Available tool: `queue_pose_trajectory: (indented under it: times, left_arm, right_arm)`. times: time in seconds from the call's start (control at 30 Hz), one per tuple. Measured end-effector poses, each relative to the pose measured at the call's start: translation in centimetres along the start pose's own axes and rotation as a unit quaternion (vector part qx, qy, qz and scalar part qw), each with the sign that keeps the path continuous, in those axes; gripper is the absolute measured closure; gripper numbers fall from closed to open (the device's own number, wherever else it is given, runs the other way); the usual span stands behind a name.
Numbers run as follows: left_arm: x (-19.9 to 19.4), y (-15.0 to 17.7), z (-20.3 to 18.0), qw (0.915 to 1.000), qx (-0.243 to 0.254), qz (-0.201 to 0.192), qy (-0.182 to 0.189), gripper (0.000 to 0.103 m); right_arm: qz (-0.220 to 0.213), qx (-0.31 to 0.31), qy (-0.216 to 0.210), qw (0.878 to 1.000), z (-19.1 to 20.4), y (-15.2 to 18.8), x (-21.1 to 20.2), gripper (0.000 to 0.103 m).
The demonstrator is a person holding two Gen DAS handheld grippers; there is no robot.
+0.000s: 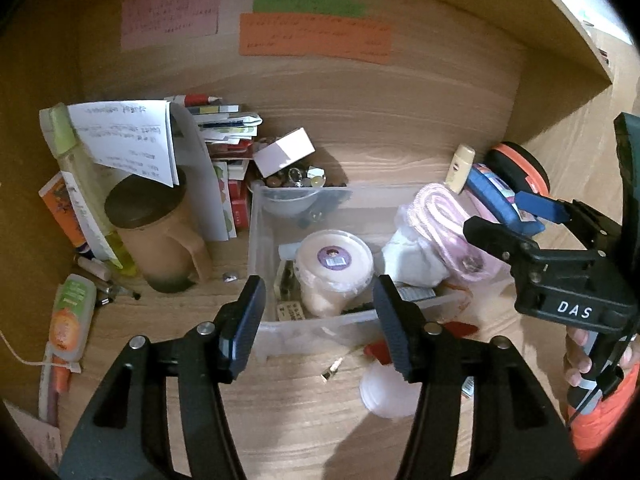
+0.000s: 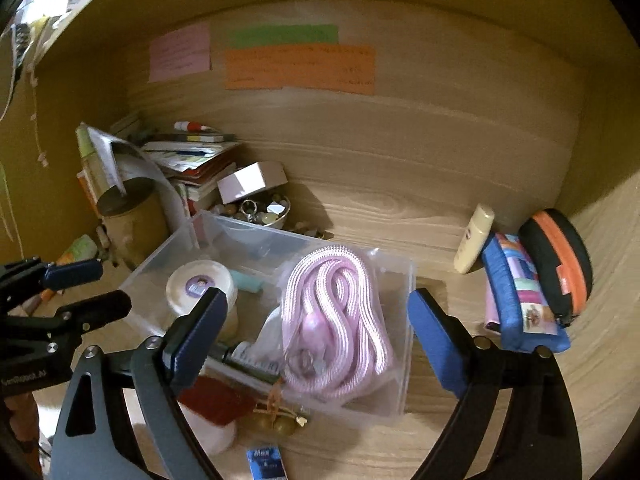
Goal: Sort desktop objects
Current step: 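Carry the bagged pink rope into the clear bin and open the right gripper, then grasp the blue Max staple box with the right gripper while the left gripper grasps the white ball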
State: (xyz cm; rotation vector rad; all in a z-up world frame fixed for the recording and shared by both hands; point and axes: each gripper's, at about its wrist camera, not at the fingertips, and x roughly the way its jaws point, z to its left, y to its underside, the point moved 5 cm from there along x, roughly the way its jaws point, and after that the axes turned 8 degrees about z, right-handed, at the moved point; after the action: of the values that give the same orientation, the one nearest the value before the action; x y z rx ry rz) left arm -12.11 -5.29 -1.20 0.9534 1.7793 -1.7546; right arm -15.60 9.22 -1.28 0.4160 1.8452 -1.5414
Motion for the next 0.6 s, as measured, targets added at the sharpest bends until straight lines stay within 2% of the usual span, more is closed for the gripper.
queue_pose_trajectory:
  times: [0.13, 0.3, 0.4, 0.6]
  left_arm:
    - [-0.5, 1.0, -0.4, 1.0, 0.004, 0.006, 0.0, 0.04]
    - [-0.6, 2.8, -1.0, 0.9996, 0.015, 0.024, -0.005, 0.039]
    - [-0.3, 3.9, -1.3, 0.9991, 0.017, 0.038, -0.003, 0.031]
    - [0.7, 6.2, -2.2, 0.9972, 0.031, 0.068, -0.005, 0.03]
  right_arm:
    - [-0.005, -0.013, 0.011, 1.0, 0.3, 1.0, -1.2, 0.012]
    - [-0.002, -0.033, 0.018, 0.999, 0.1, 2.5, -2.4, 0.012]
    - [0.009, -0.038, 0.015, 0.999, -0.1, 3.7, -2.7, 0.012]
    - [0.039, -0.056, 0.013, 0.998, 0.1, 6.5, -2.5, 0.012]
